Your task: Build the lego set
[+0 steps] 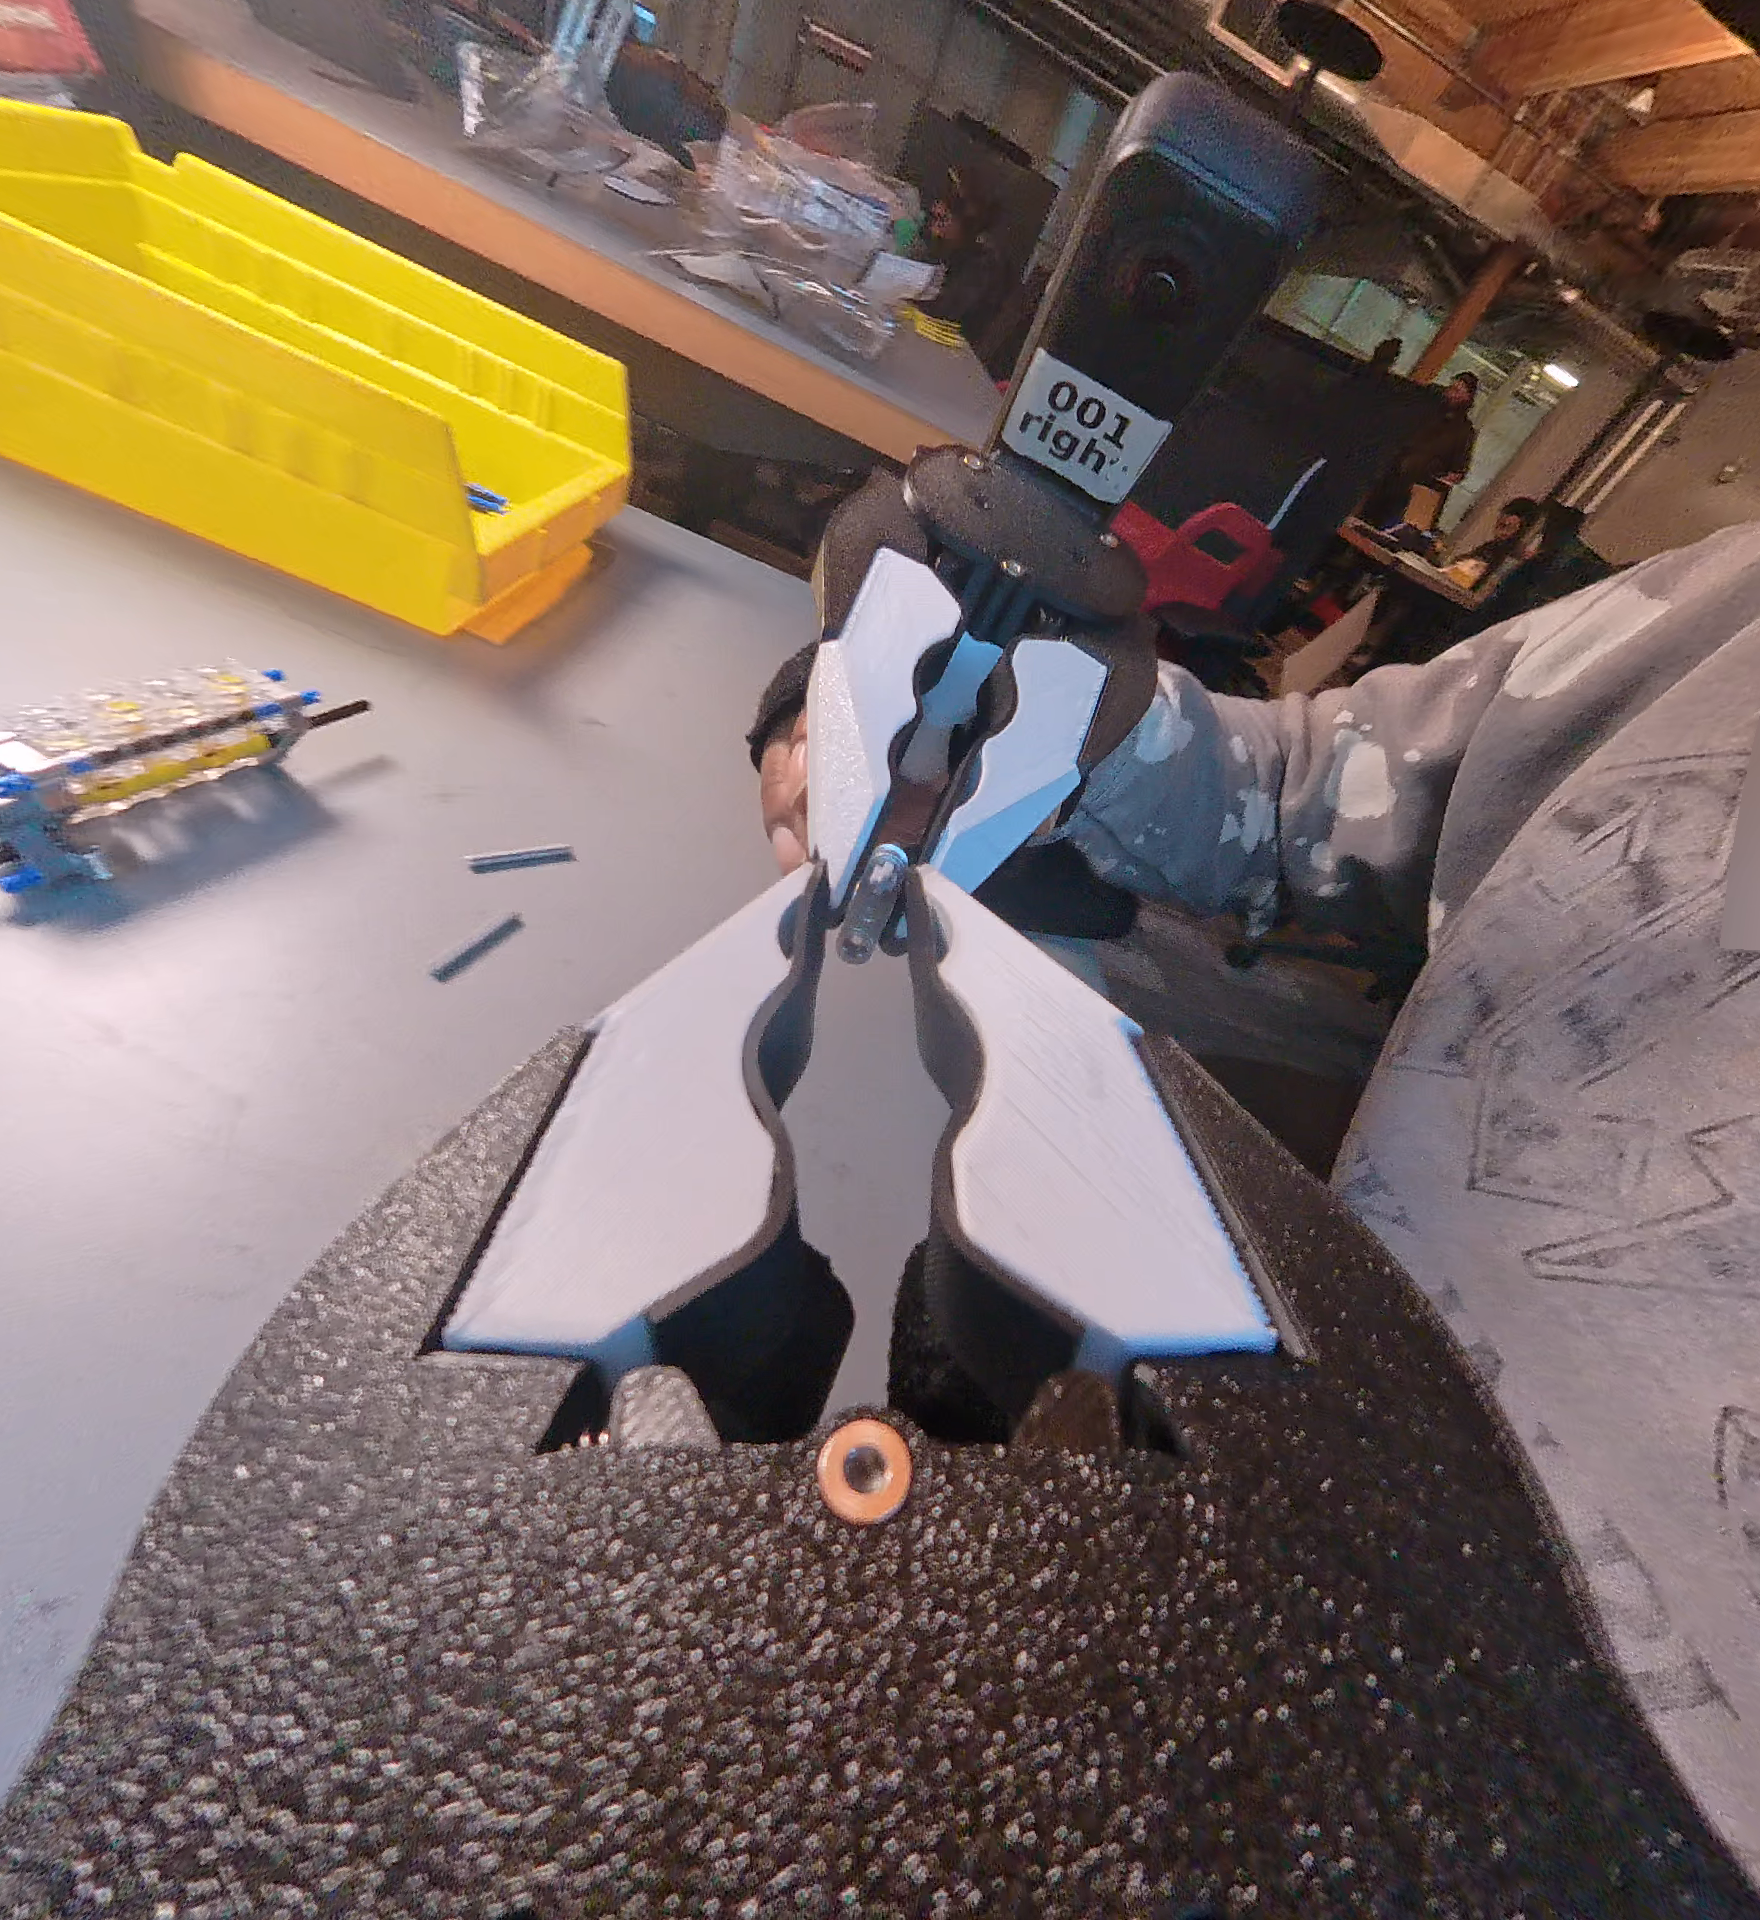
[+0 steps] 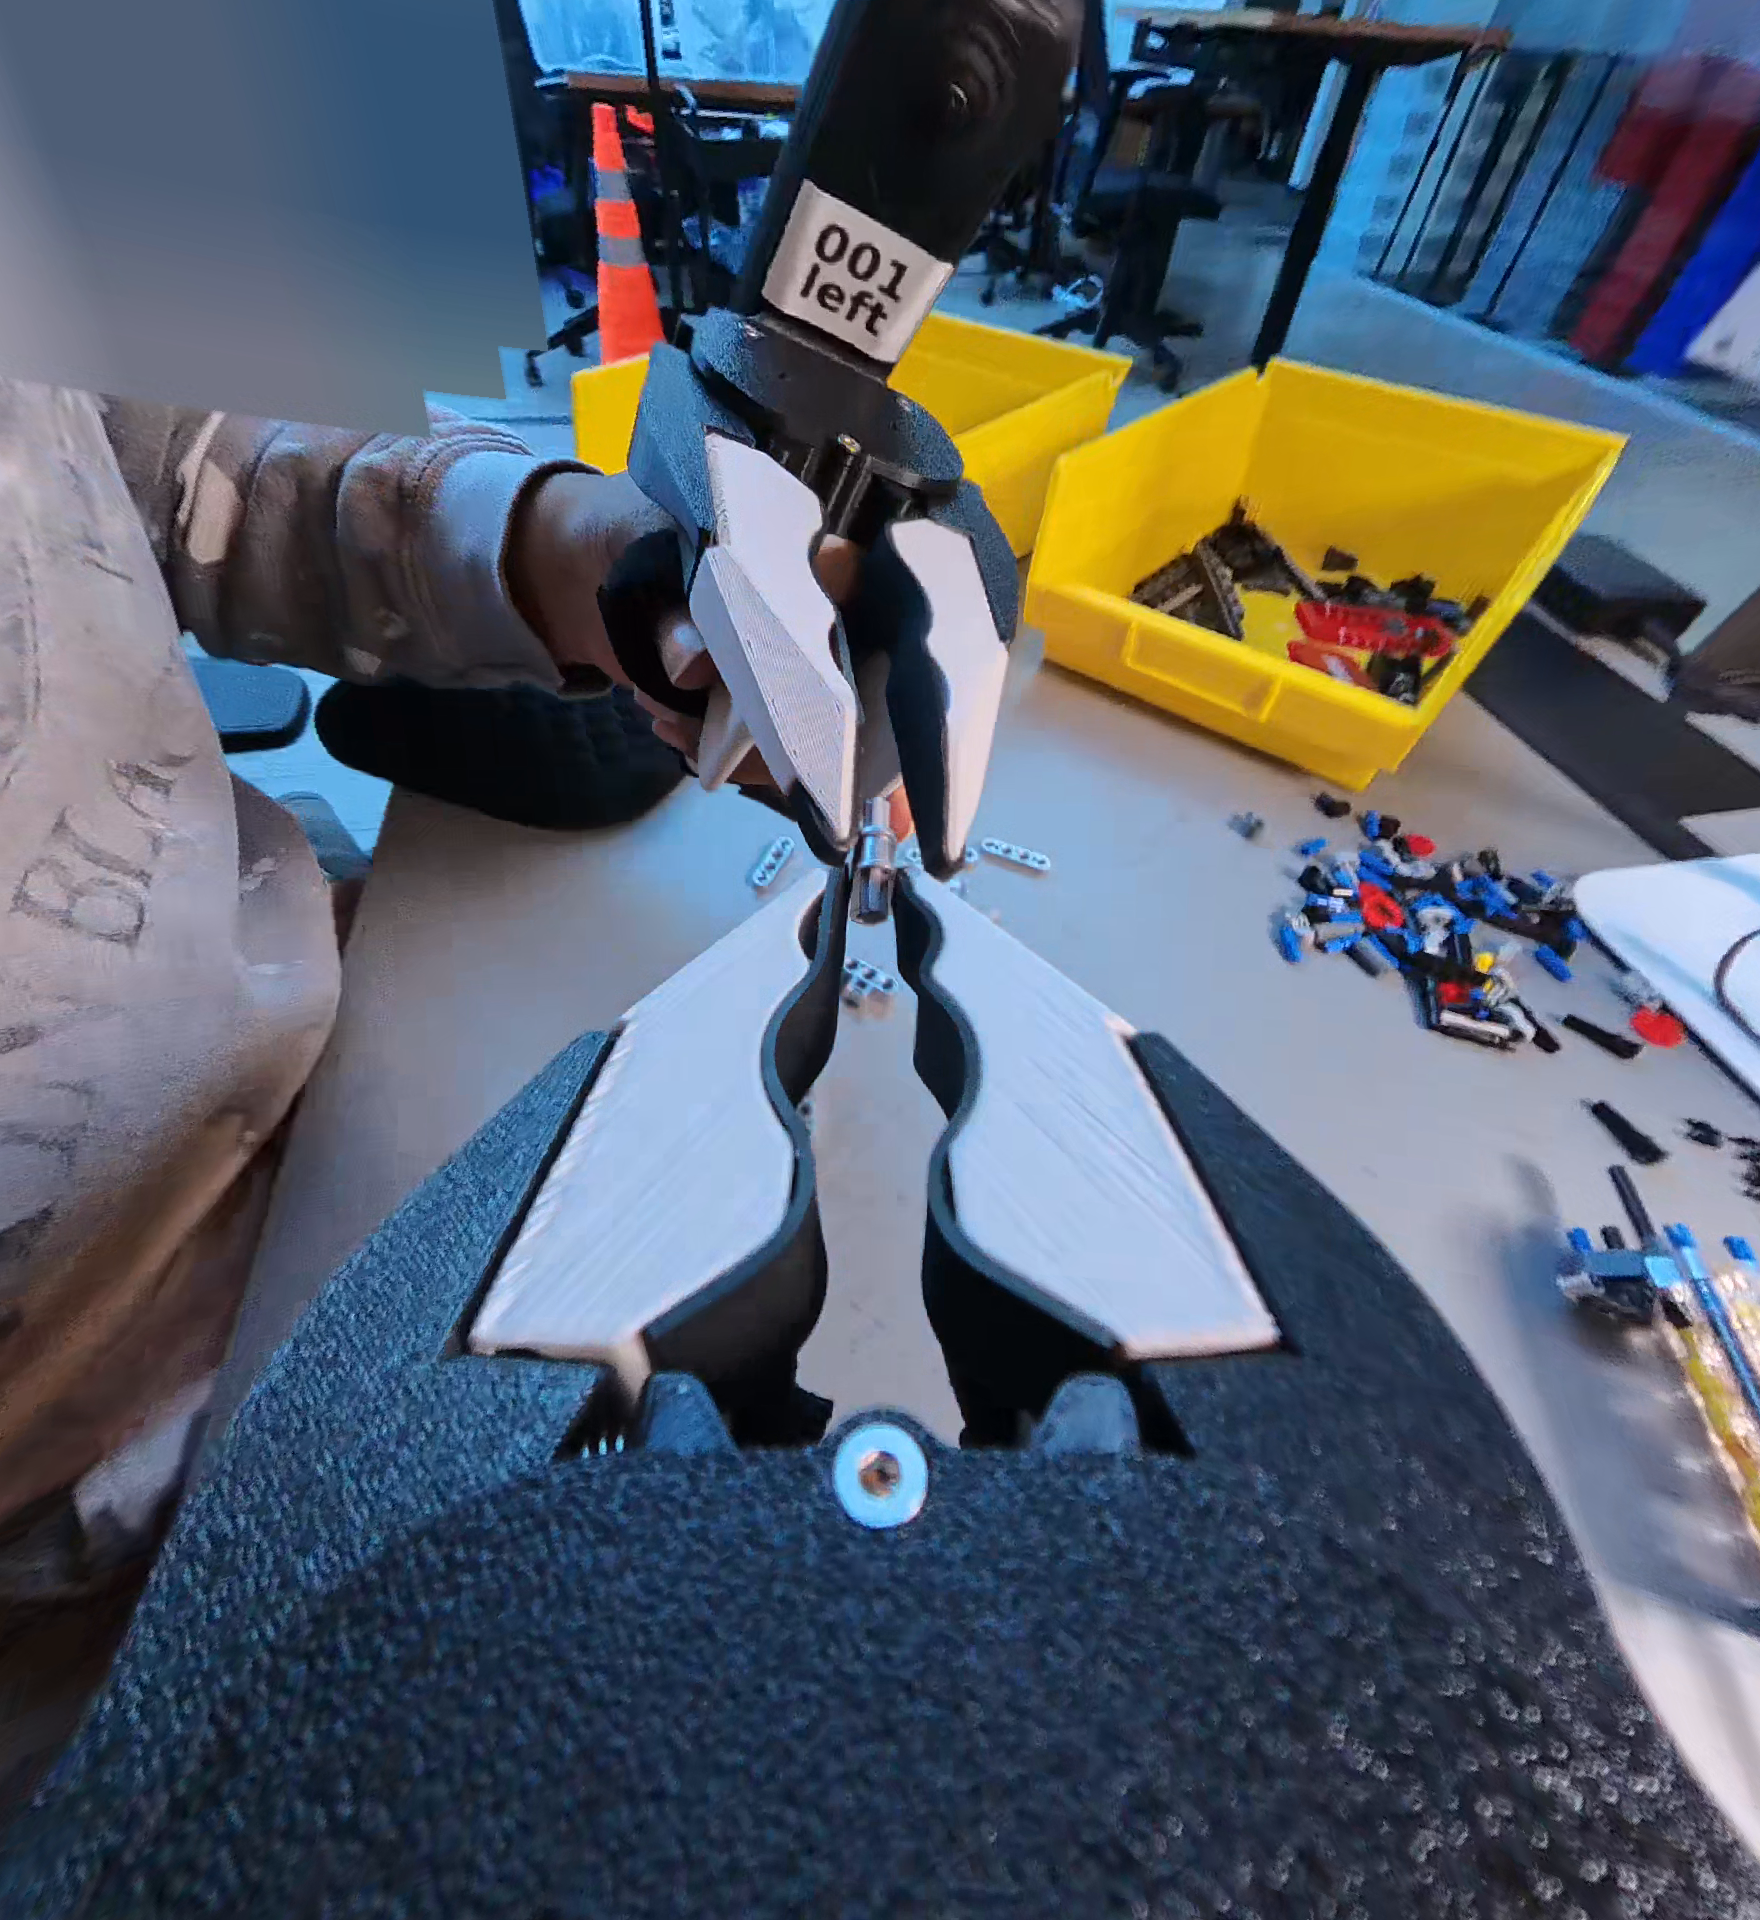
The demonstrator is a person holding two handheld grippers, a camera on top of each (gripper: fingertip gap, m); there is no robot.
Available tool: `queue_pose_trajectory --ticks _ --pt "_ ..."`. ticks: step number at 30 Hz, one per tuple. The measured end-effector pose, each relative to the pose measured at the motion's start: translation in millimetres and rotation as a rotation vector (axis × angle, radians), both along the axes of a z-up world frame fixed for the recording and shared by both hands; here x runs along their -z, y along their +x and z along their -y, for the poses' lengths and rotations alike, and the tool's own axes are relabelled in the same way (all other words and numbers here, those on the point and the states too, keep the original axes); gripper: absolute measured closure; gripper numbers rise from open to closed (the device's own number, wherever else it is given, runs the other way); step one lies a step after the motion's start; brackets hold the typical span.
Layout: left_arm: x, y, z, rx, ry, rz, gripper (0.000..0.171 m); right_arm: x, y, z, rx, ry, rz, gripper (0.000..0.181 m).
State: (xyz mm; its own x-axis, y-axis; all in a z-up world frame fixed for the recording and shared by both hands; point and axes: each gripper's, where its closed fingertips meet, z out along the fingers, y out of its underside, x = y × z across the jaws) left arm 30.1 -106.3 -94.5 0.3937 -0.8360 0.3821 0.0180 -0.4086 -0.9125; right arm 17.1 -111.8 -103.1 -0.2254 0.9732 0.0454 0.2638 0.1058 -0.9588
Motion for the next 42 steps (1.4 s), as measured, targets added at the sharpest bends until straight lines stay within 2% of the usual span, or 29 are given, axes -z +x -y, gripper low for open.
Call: queue_pose_trajectory --ticks 3,8,10,13,15,17,20,24,28,30,32,35,38,40,42 --pt "9 -4 -25 -0.053 0.027 -0.01 0.165 13 -4 -28 -0.022 -0.047 0.088 0.175" --pt "11 -12 -38 -0.057 0.06 -0.007 0.166 14 -10 -43 0.031 -0.026 0.142 0.174" --pt "17 -17 -39 -0.042 0.023 0.017 0.166 17 -10 -46 0.092 0.04 0.117 0.171" --pt "24 -20 -35 0.002 -0.121 0.113 0.166 27 -4 -57 0.199 0.229 0.069 0.158" --pt "22 -26 -39 -0.016 -0.183 0.202 0.166 40 -2 -53 0.195 0.323 0.083 0.158" --pt "25 -36 -47 -0.061 -0.216 0.222 0.166 61 -2 -47 0.161 0.36 0.163 0.158" --pt "36 -52 -55 -0.126 -0.222 0.165 0.166 86 -1 -52 0.157 0.337 0.304 0.161" --pt "47 -64 -59 -0.19 -0.274 0.106 0.166 94 0 -66 0.131 0.289 0.377 0.167" --pt "87 -72 -62 -0.251 -0.377 -0.07 0.166 105 3 -70 0.006 0.178 0.48 0.168" --pt "102 -76 -63 -0.28 -0.373 -0.164 0.166 105 1 -79 -0.04 0.191 0.474 0.168" --pt "100 -81 -67 -0.297 -0.341 -0.173 0.166 92 -6 -102 -0.007 0.184 0.386 0.167" --pt "77 -90 -73 -0.297 -0.307 -0.037 0.166 54 -20 -120 0.045 0.125 0.153 0.164" --pt "42 -87 -64 -0.15 -0.342 0.264 0.166 27 -28 -112 0.108 0.159 -0.076 0.157" --pt "14 -89 -59 -0.06 -0.345 0.511 0.166 26 -30 -101 0.123 0.228 -0.109 0.153" --pt "-1 -91 -56 -0.006 -0.335 0.664 0.166 19 -35 -80 0.086 0.215 -0.135 0.154"
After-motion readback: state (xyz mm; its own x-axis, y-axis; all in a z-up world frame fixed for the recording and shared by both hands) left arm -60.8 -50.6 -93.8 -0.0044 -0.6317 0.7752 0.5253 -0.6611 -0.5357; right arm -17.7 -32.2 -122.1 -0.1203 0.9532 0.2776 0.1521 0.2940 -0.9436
